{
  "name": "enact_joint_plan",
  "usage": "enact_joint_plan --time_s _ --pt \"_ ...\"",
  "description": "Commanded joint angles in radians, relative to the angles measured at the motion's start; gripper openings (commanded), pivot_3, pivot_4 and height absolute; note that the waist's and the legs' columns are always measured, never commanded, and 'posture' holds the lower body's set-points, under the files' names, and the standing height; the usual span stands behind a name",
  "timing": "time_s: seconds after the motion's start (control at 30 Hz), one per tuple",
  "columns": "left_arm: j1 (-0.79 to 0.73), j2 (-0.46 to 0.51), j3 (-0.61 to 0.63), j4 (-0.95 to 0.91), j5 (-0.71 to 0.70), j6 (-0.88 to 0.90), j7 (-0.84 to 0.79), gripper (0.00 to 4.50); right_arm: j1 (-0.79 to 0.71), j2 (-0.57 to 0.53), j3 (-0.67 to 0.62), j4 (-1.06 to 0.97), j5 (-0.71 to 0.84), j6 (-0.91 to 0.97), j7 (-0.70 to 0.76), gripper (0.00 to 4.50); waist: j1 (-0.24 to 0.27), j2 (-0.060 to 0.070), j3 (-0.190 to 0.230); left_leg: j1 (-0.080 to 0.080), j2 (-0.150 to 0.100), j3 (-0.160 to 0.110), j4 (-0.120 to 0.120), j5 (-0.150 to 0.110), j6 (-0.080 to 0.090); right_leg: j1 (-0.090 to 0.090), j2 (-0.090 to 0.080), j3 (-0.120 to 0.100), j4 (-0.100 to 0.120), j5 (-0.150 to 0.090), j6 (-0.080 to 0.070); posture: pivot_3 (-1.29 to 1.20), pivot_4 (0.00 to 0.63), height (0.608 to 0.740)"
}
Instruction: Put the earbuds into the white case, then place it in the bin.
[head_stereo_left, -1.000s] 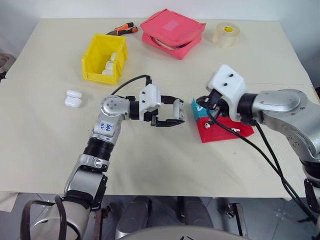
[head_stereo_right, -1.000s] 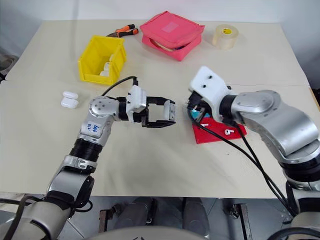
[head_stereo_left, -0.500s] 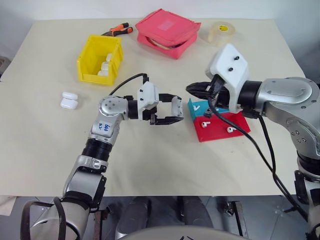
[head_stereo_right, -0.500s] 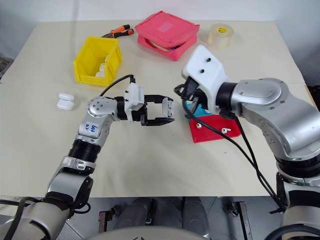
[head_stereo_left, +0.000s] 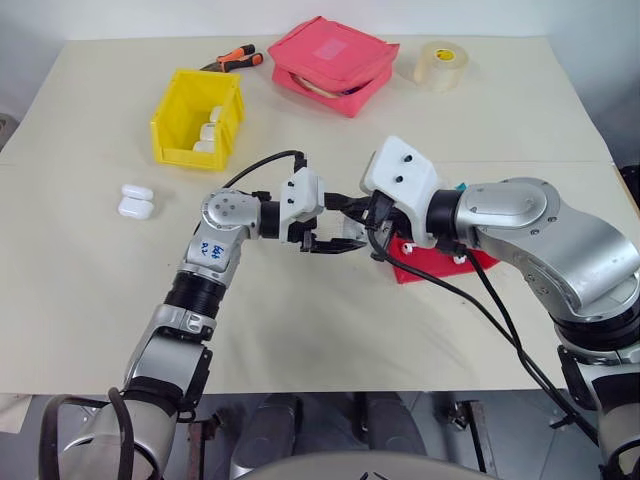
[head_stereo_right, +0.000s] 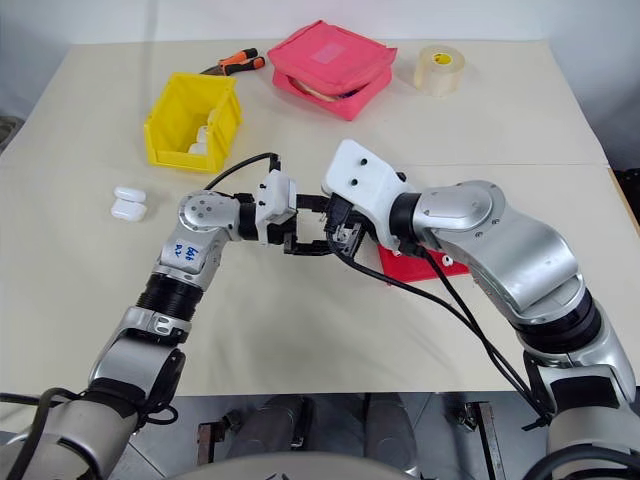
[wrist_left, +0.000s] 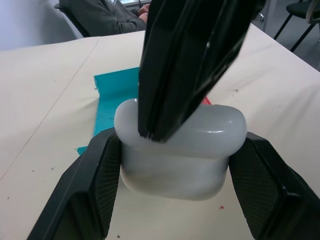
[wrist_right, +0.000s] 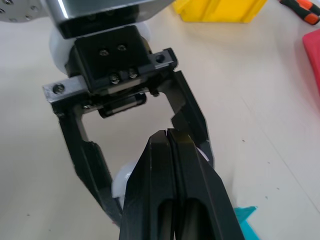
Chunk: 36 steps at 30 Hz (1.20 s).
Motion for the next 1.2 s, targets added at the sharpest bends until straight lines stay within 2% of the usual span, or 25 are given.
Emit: enact_joint_plan --time_s 0.03,0.17,0.53,0.6,0.77,1.0,1.2 --pt "-0.016 0.015 0.023 -0.037 -0.02 -0.006 -0.001 2.84 0.036 -0.051 -0.022 -0.026 -0.025 0.001 0.021 0.03 0.002 0.0 0.0 0.0 0.0 0.0 0.0 0.0 0.0 0.0 0.0 0.0 0.0 0.0 0.0 0.0 0.15 0.74" --pt "-0.011 0.024 0.029 -0.042 -0.023 -0.004 -0.001 2.84 0.062 -0.078 -0.033 -0.039 -0.03 -0.001 0.032 0.03 0.001 0.0 0.0 -0.001 0.0 0.0 0.0 0.0 0.0 0.0 0.0 0.001 0.0 0.0 0.0 0.0 0.15 0.74" --pt "-0.011 0.021 0.031 -0.049 -0.026 0.008 0.009 2.84 0.074 -0.055 -0.042 -0.042 -0.053 -0.002 0.032 0.03 0.001 0.0 0.0 -0.001 0.0 0.001 0.0 0.0 0.0 -0.001 0.0 0.002 0.0 0.0 0.0 0.0 0.15 0.74" --pt "-0.006 0.025 0.029 -0.038 -0.021 0.003 0.008 2.84 0.045 -0.069 -0.064 -0.048 -0.048 -0.001 0.049 0.03 0.002 0.0 0.0 -0.001 0.0 0.001 0.0 0.0 0.0 -0.001 0.0 0.002 0.0 0.0 0.0 0.0 0.15 0.74" --pt "-0.011 0.023 0.023 -0.009 -0.013 -0.009 0.007 2.84 -0.064 0.008 -0.108 -0.053 0.009 0.049 0.047 0.03 0.0 0.0 0.0 -0.001 0.0 0.001 0.0 0.0 0.0 -0.002 0.0 0.002 0.0 0.0 0.0 0.0 0.15 0.74" --pt "-0.04 0.009 0.018 0.029 -0.007 -0.021 0.009 2.84 -0.047 0.105 -0.002 -0.029 -0.032 0.042 0.01 0.03 -0.001 0.0 0.0 -0.001 0.0 0.0 0.001 0.0 0.0 -0.002 0.0 0.002 0.001 0.0 0.0 0.0 0.15 0.74" --pt "-0.062 0.011 0.017 0.051 -0.003 -0.031 0.002 2.84 -0.037 0.133 0.064 0.024 -0.083 -0.004 0.013 0.03 -0.002 0.0 0.0 -0.001 -0.002 0.0 0.002 0.0 0.0 -0.002 0.0 0.002 0.002 0.0 0.0 0.0 0.15 0.74"
